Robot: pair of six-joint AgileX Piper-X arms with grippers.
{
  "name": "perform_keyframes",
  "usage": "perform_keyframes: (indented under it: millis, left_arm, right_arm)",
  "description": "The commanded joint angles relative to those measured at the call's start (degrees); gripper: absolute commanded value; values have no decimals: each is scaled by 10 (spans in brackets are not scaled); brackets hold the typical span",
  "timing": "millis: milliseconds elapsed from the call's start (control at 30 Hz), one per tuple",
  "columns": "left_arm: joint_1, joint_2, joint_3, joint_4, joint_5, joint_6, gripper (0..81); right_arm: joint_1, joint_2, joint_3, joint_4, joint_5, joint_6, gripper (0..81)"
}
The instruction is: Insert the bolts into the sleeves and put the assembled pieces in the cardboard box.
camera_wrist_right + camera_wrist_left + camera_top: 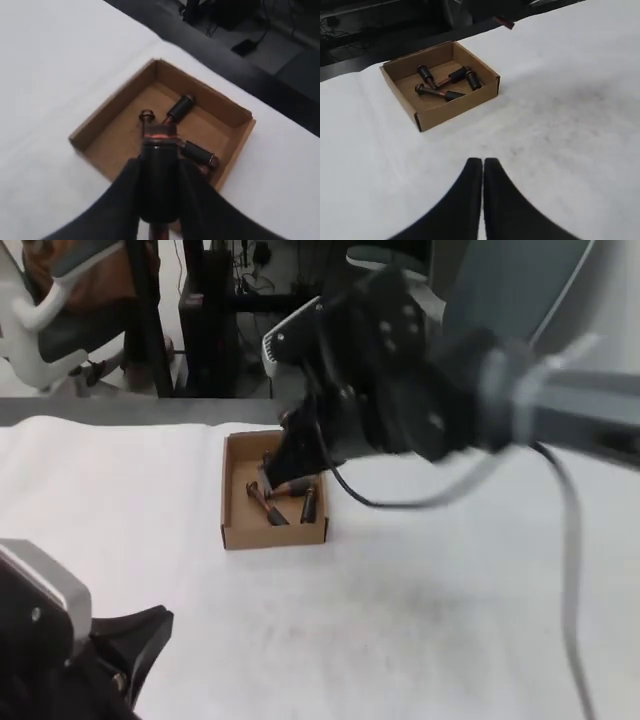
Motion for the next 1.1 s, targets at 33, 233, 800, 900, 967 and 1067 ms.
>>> perform_keyframes:
  millis: [33,233,800,900,967,1067]
  left_arm:
    - [1,-6,-7,1,0,2,18]
    - [1,-6,-7,1,0,2,18]
    - [1,-6,-7,-22,33,-19,18]
    - [1,-6,-7,-18,33,-29,18]
    - [1,-8,-7,-12,13,-30,18]
    - [1,-24,-15,4,-40,-34,18]
  right_arm:
    - [-24,99,-102,61,-35,7,6]
    - [-38,196,-184,67,-32,2,6]
    - [-17,51,-200,168,-67,6,599]
    - [-1,1,-160,235,-69,4,599]
    - [14,-47,-89,199,-60,4,588]
    - [38,-157,58,75,-33,36,444]
